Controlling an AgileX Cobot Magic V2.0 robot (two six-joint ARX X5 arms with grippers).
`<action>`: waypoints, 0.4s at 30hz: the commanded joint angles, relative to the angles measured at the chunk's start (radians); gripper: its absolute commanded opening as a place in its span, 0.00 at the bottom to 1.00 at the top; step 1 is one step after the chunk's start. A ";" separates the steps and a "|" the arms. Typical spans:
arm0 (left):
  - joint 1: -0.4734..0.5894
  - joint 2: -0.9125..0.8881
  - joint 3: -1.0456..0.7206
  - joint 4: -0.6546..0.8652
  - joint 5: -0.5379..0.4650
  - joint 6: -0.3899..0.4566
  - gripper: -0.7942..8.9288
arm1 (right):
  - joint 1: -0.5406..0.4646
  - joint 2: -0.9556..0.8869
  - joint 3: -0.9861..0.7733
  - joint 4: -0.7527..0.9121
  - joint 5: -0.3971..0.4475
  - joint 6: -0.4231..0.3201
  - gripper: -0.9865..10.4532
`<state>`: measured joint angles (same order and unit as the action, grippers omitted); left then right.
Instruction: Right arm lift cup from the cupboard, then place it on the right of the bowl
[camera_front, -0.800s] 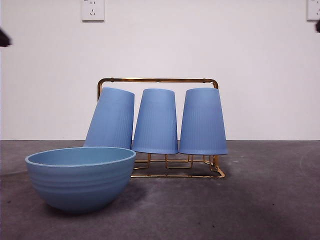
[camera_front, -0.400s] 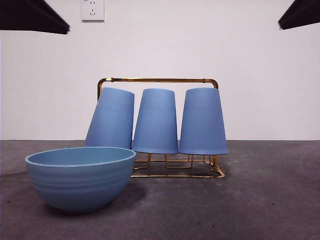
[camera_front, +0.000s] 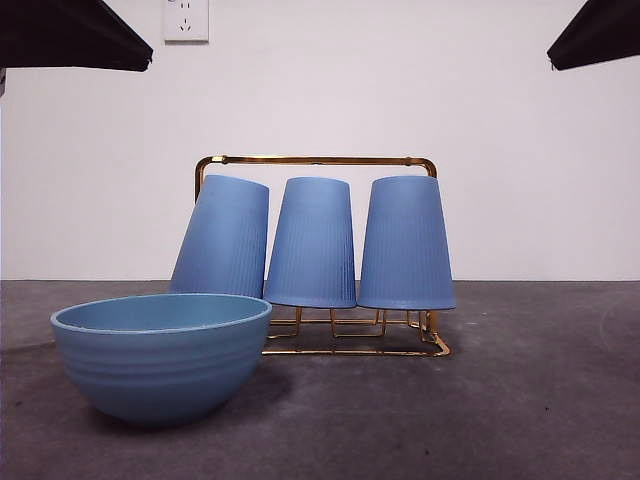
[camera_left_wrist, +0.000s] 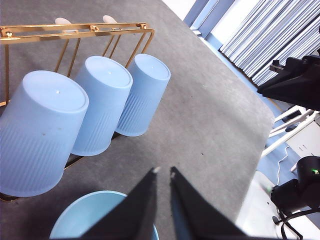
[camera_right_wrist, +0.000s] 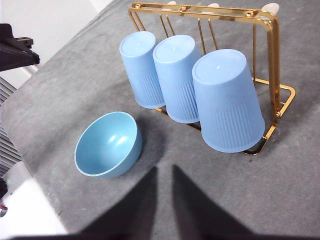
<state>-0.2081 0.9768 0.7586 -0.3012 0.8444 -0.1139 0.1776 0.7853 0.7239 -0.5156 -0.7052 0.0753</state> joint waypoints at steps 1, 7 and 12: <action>-0.005 0.007 0.020 0.008 0.010 0.024 0.30 | 0.005 0.004 0.013 0.007 0.001 -0.008 0.32; -0.008 0.007 0.020 0.008 0.010 0.021 0.64 | 0.005 0.005 0.013 0.004 -0.002 0.037 0.49; -0.014 0.007 0.020 0.008 0.010 0.019 0.65 | 0.005 0.024 0.019 -0.007 -0.003 0.098 0.54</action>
<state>-0.2172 0.9768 0.7586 -0.3012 0.8444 -0.1040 0.1776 0.7959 0.7254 -0.5236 -0.7063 0.1402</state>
